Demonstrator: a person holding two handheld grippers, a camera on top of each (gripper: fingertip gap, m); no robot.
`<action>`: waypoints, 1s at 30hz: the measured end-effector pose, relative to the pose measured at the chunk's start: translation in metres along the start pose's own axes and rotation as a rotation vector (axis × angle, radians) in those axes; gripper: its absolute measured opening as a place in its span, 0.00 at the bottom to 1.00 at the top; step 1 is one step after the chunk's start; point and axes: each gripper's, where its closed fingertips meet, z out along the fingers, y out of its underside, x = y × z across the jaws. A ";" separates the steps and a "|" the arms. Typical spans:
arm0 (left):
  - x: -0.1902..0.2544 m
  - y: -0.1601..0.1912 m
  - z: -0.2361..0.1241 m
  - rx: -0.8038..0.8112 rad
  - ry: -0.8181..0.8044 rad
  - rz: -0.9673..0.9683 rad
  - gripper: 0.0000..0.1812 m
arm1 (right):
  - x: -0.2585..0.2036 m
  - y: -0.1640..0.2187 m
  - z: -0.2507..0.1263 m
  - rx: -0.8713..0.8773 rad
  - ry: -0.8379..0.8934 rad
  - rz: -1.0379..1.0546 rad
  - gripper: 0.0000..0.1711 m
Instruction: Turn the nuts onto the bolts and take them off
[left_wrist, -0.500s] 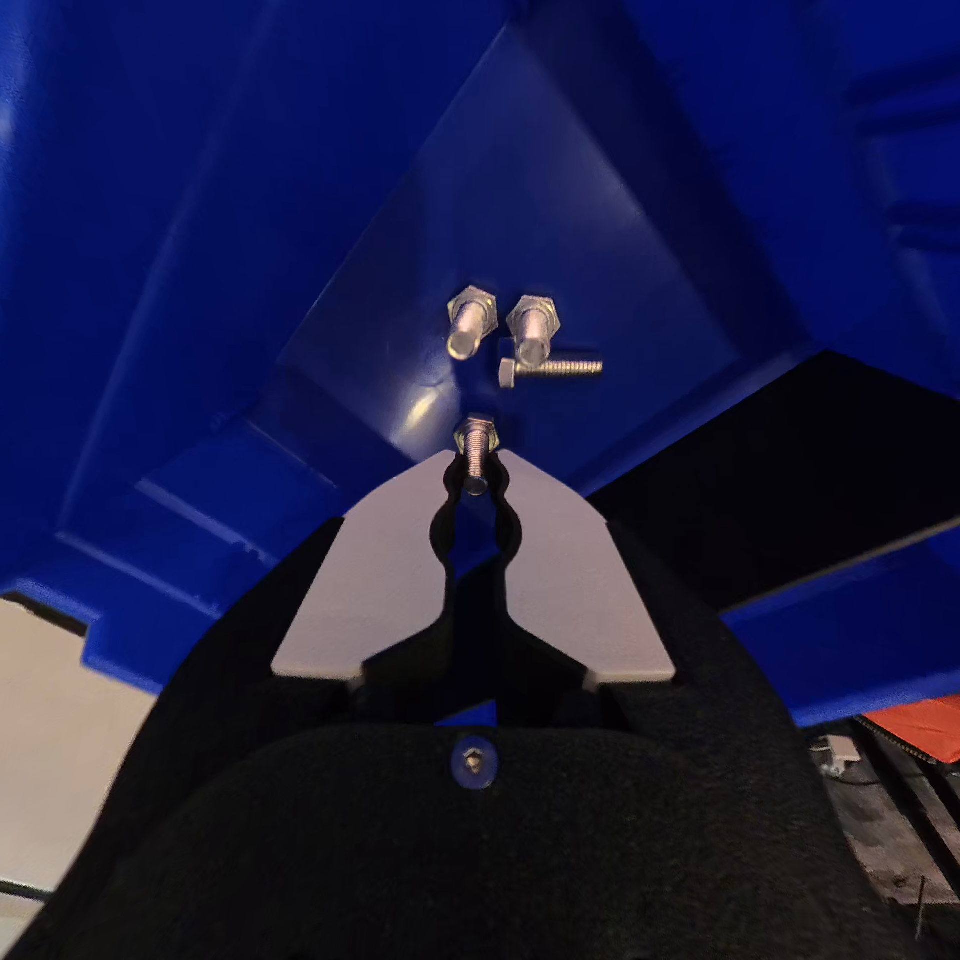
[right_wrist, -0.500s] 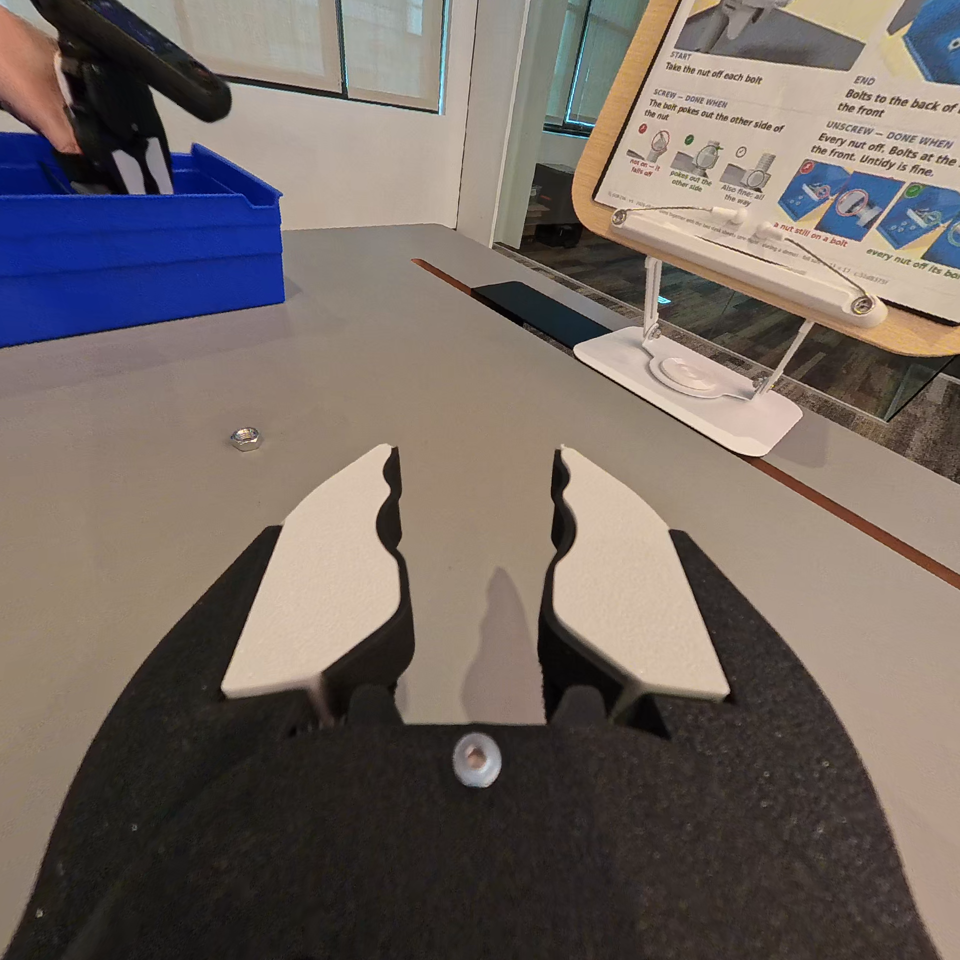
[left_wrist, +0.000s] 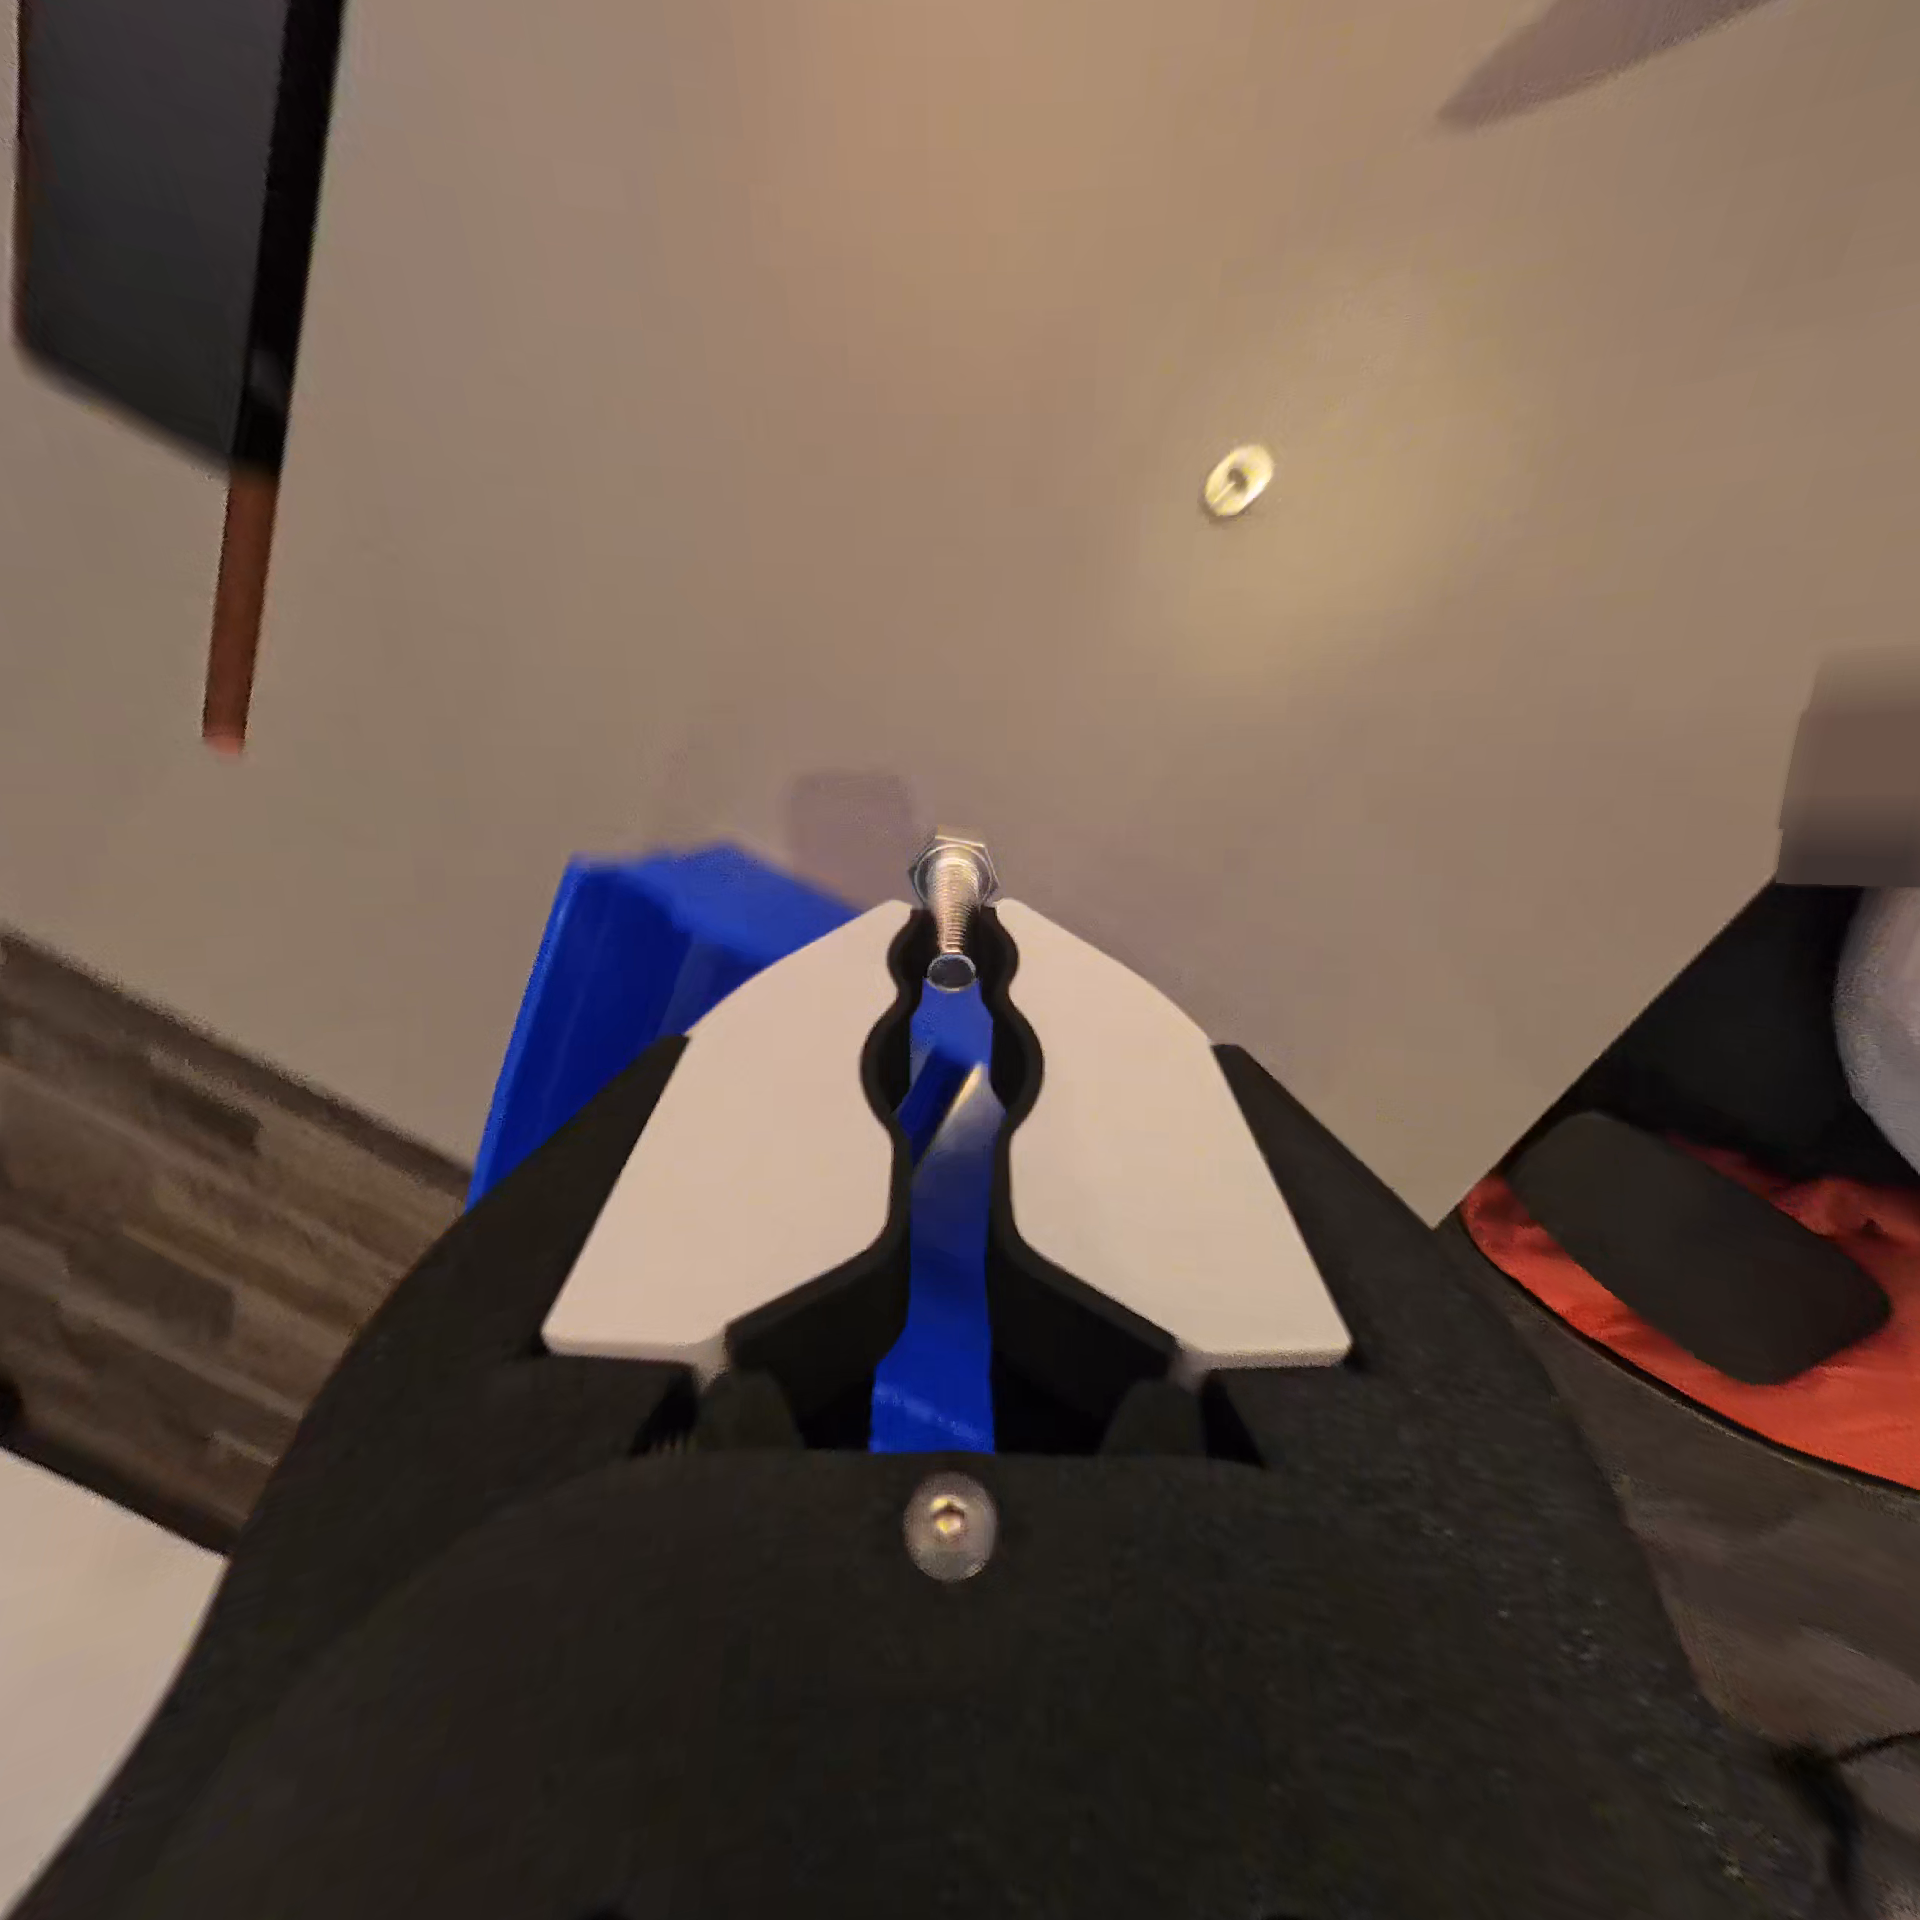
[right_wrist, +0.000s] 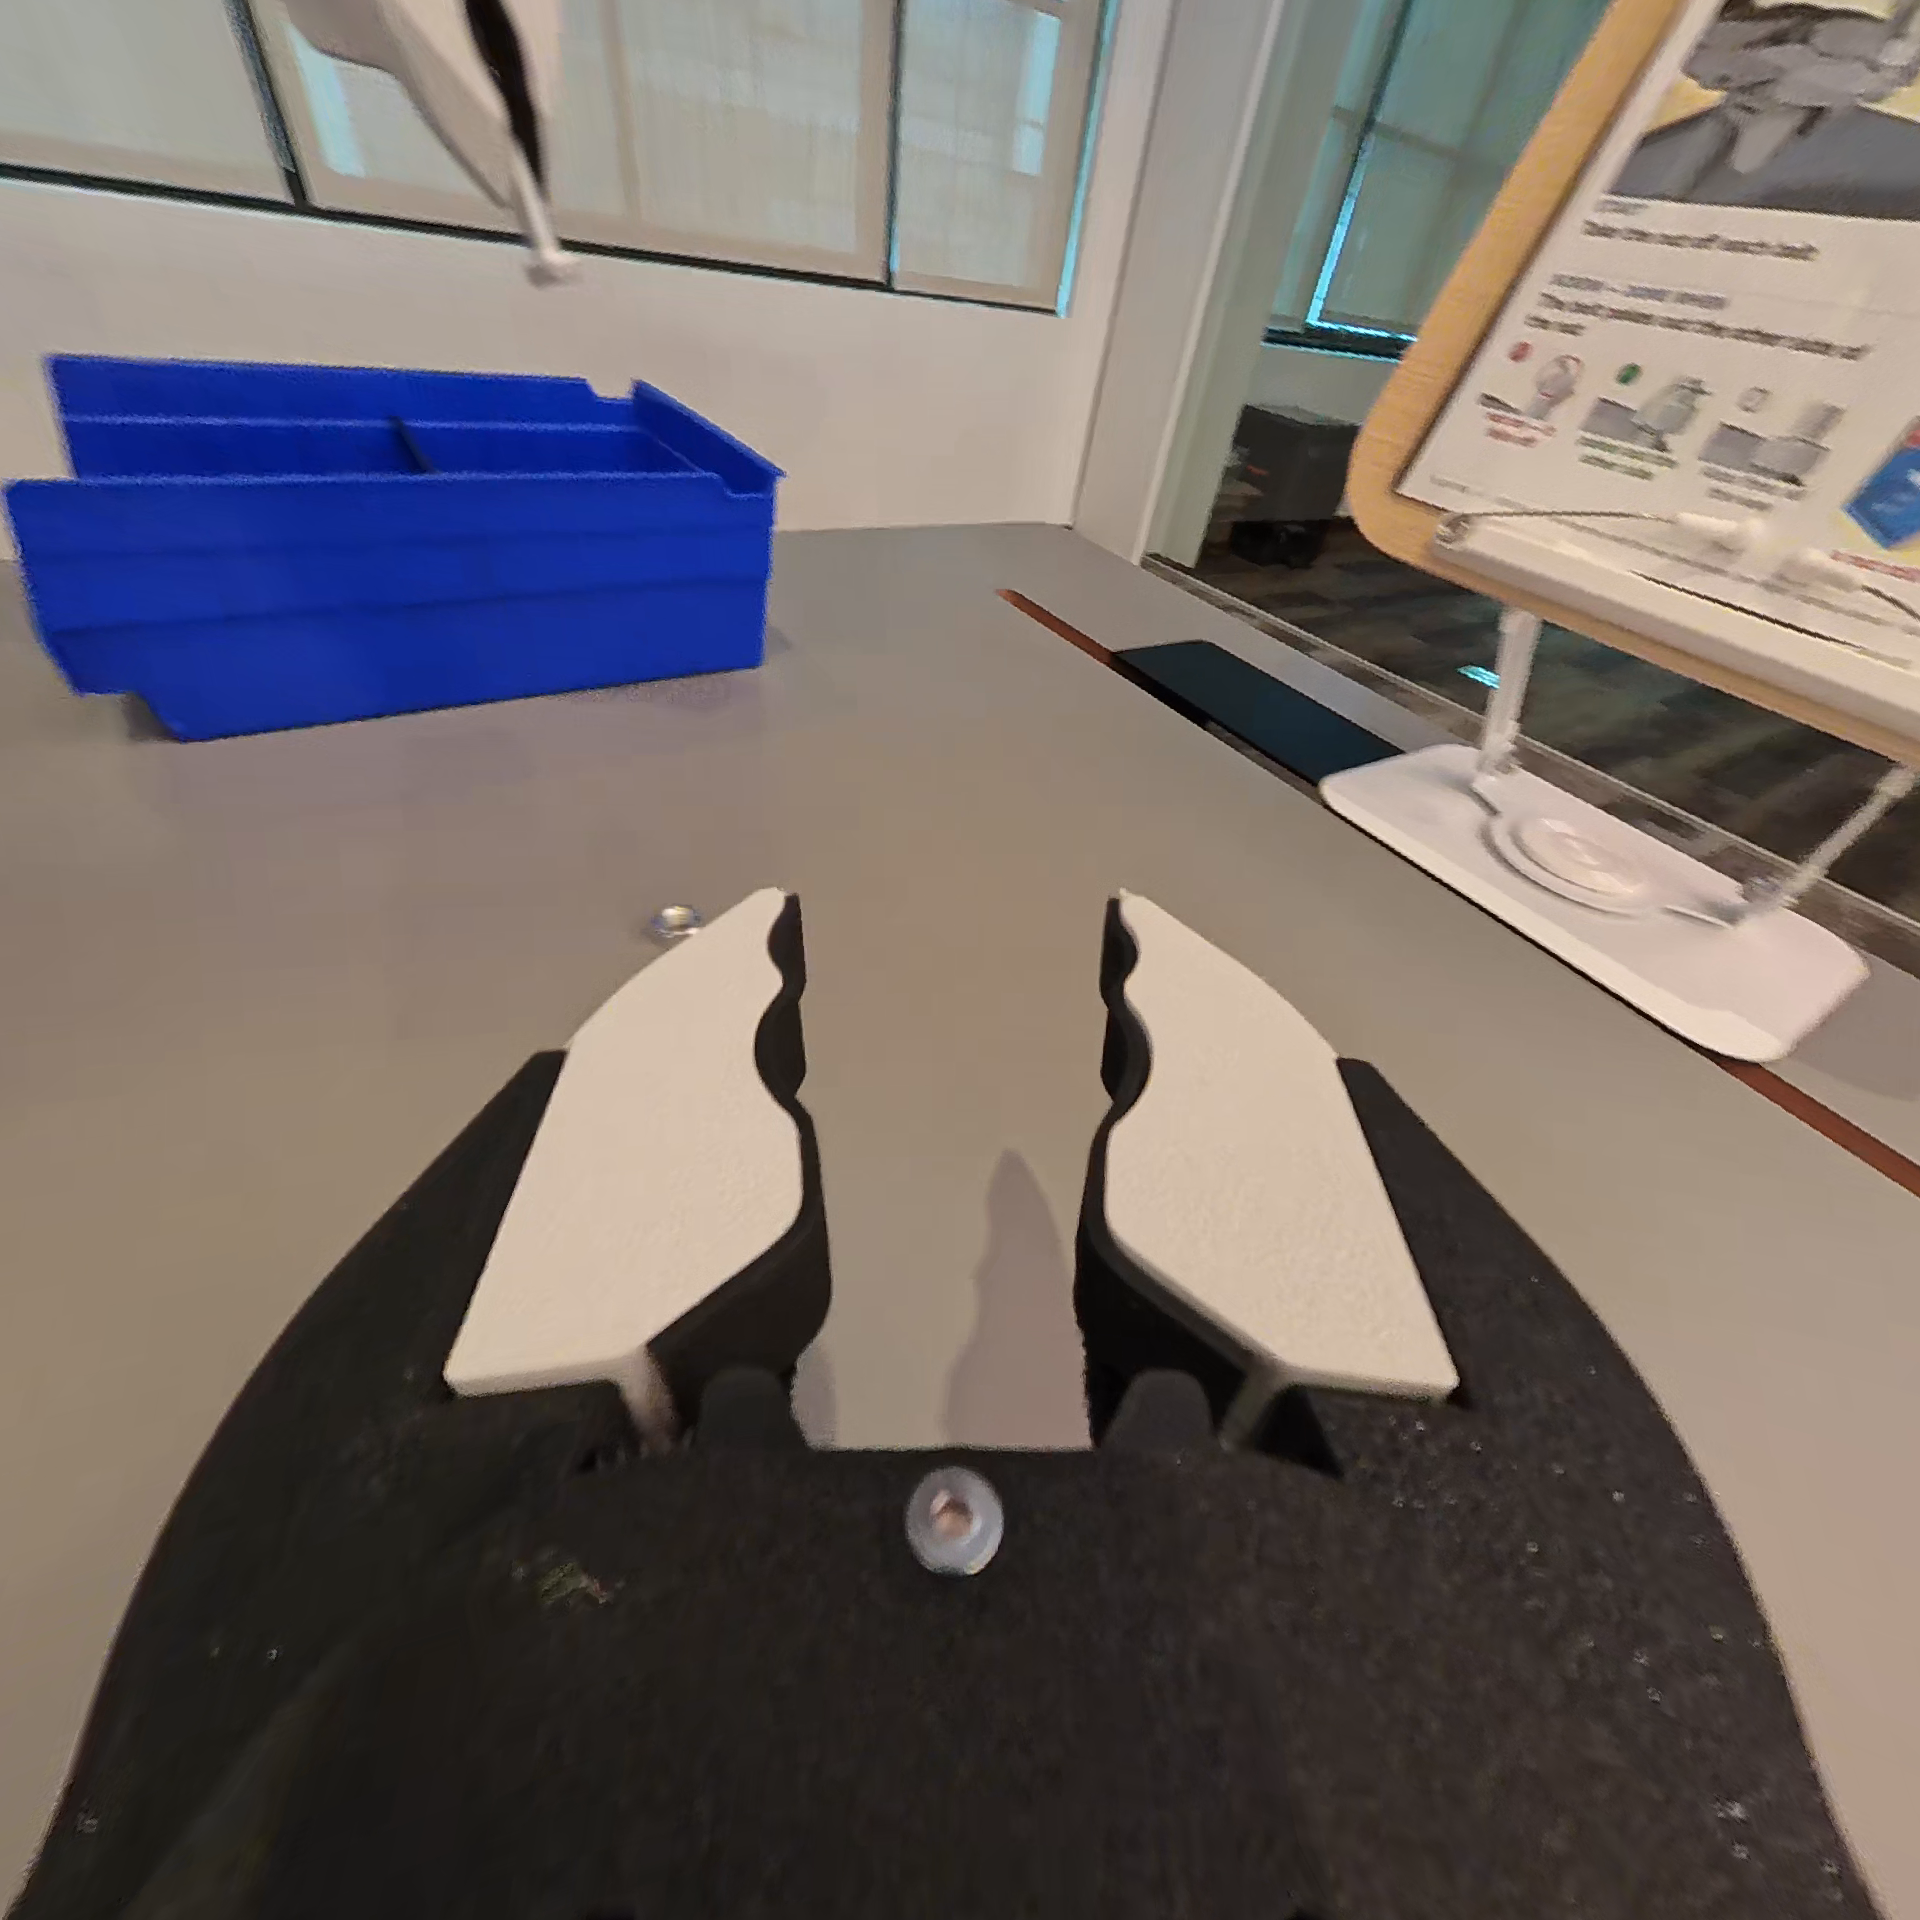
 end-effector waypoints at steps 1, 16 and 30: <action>0.016 -0.021 0.007 0.007 0.012 0.052 0.05 | -0.004 -0.001 0.000 0.005 -0.020 -0.003 0.31; 0.139 -0.152 0.166 -0.068 0.160 0.363 0.05 | 0.051 0.030 -0.059 0.008 0.145 0.063 0.30; 0.132 -0.148 0.186 -0.093 0.130 0.381 0.05 | 0.045 0.041 -0.051 -0.071 0.128 0.021 0.31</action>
